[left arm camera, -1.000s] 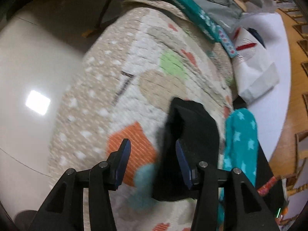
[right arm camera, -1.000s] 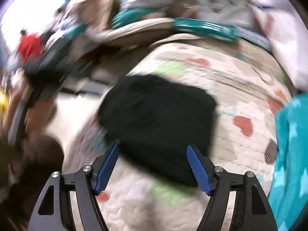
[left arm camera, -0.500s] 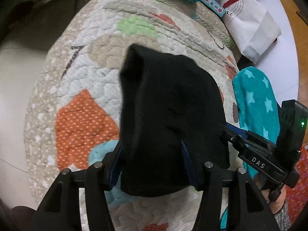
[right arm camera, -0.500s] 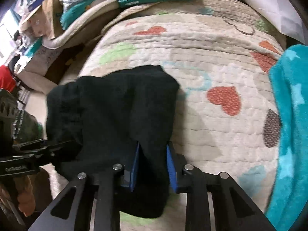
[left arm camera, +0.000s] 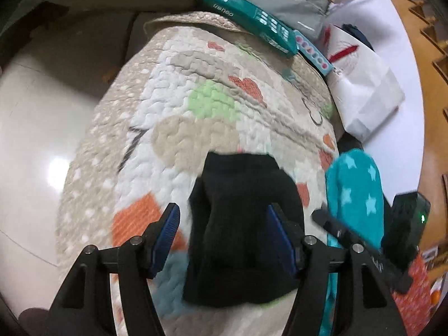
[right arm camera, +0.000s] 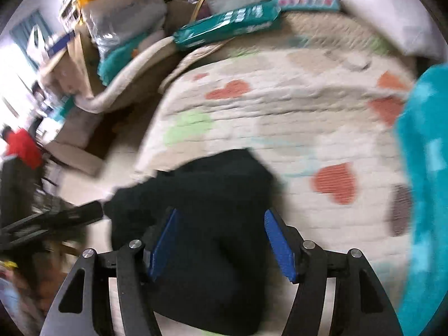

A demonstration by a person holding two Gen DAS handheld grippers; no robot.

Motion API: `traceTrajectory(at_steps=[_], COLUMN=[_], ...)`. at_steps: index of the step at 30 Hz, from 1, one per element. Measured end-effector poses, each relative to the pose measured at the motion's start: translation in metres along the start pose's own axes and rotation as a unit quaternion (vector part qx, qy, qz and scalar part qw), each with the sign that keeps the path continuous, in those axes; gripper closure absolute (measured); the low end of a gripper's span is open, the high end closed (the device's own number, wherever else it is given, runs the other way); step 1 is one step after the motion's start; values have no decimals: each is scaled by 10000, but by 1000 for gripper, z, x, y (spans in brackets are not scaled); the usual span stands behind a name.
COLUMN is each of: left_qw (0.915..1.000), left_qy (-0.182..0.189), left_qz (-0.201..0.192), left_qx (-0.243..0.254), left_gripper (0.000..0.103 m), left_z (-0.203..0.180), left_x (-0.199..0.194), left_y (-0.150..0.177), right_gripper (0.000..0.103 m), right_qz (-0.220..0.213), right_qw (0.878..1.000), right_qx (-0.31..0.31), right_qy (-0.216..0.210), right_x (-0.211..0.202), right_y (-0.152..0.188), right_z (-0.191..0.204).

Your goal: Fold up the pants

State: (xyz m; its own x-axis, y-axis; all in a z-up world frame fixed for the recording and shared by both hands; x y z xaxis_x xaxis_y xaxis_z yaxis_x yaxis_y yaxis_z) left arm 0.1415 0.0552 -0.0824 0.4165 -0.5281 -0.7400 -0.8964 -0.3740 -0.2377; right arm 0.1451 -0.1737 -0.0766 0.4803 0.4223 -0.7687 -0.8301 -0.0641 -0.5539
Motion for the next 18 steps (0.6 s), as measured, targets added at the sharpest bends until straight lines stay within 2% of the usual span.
traceTrajectory(at_steps=[2, 4, 6, 9, 12, 15, 18], left_qw=[9993, 9968, 9952, 9971, 9973, 9968, 9979], left_qy=[-103, -170, -148, -184, -266, -87, -136], left_qz=[130, 296, 331, 201, 256, 247, 90], left_qx=[-331, -726, -911, -710, -636, -761, -630], left_gripper=[40, 40, 39, 37, 36, 36, 36], left_z=[8, 24, 31, 27, 23, 23, 23], left_x=[25, 48, 60, 61, 61, 44, 16], left_y=[-11, -15, -13, -12, -14, -16, -8], right_gripper=[35, 35, 35, 35, 35, 34, 34], right_qz=[33, 202, 328, 441, 409, 262, 327], right_qw=[9997, 9992, 9985, 9985, 9986, 9991, 9976], right_qx=[211, 336, 427, 251, 77, 73, -302], right_qy=[-103, -54, 22, 213, 336, 328, 538], right_x=[15, 33, 46, 57, 54, 34, 5], right_y=[-7, -10, -9, -9, -8, -6, 11], right_z=[-2, -6, -11, -12, -10, -8, -4])
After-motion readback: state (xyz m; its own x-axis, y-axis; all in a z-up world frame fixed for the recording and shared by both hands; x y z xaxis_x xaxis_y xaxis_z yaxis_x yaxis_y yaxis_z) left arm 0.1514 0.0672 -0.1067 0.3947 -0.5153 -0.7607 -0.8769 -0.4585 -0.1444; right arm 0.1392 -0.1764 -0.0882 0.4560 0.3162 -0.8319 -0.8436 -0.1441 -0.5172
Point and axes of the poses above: each gripper's, at about its wrist camera, not at the fingertips, and x roughly the way its jaws point, z to its left, y to its underside, the point moved 6 cm from there along x, roughly the way its jaws point, and after that the axes turned 9 degrees about -x, right-handed, at the moved point
